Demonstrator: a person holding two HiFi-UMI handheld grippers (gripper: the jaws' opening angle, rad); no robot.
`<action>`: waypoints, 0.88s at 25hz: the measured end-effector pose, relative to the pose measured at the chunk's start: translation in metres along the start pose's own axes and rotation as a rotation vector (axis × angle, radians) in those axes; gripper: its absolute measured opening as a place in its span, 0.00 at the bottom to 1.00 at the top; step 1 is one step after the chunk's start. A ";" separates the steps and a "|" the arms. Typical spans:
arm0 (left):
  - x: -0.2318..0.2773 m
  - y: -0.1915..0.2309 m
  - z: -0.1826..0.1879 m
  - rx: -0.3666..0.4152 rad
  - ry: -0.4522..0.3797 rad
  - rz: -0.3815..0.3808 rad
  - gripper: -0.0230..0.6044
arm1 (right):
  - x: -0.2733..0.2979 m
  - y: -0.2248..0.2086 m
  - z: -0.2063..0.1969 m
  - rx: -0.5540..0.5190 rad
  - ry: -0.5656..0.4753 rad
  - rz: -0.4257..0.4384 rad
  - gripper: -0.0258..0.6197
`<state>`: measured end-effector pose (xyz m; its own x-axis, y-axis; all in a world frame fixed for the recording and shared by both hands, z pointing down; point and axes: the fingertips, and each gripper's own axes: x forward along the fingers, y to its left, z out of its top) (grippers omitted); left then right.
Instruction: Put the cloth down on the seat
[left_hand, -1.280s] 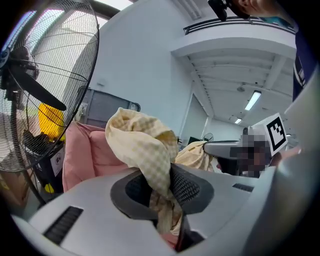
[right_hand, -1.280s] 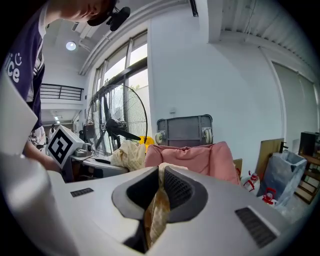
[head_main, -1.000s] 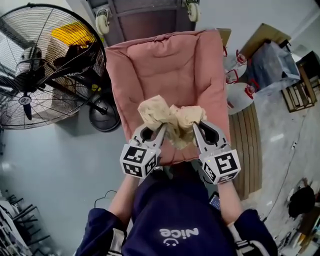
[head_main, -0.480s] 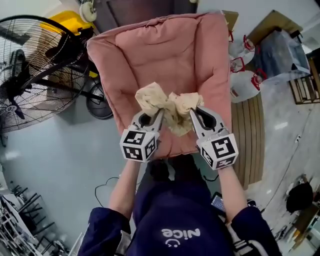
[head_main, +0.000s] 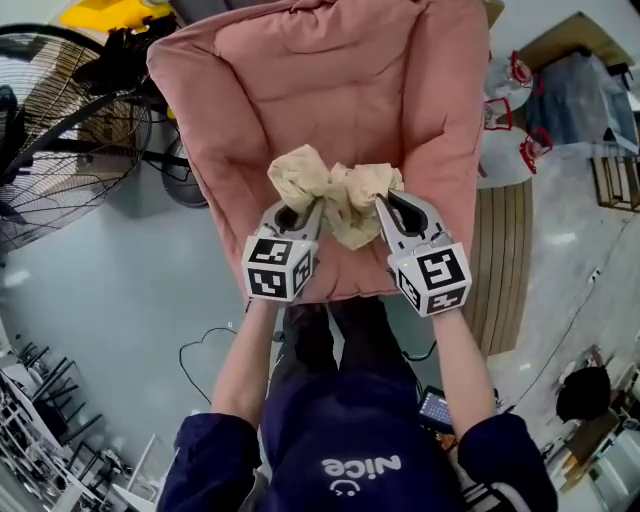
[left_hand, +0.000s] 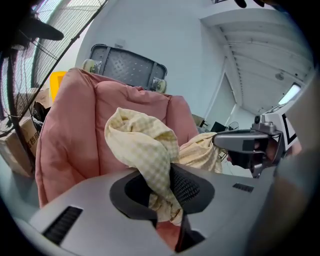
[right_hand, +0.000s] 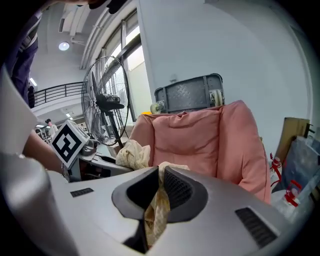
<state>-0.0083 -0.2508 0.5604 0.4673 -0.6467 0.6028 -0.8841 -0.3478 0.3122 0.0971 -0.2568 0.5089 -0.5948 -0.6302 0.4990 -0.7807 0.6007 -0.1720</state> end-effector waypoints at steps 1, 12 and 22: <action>0.005 0.005 -0.004 -0.007 0.006 0.006 0.20 | 0.006 -0.002 -0.005 0.004 0.006 0.004 0.14; 0.070 0.049 -0.074 0.028 0.151 0.033 0.20 | 0.072 -0.021 -0.087 0.048 0.135 0.017 0.14; 0.109 0.062 -0.124 0.003 0.245 0.054 0.21 | 0.098 -0.028 -0.145 0.099 0.215 0.075 0.14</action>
<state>-0.0136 -0.2586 0.7363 0.4028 -0.4812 0.7786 -0.9077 -0.3194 0.2722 0.0885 -0.2639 0.6854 -0.6055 -0.4601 0.6494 -0.7573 0.5840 -0.2923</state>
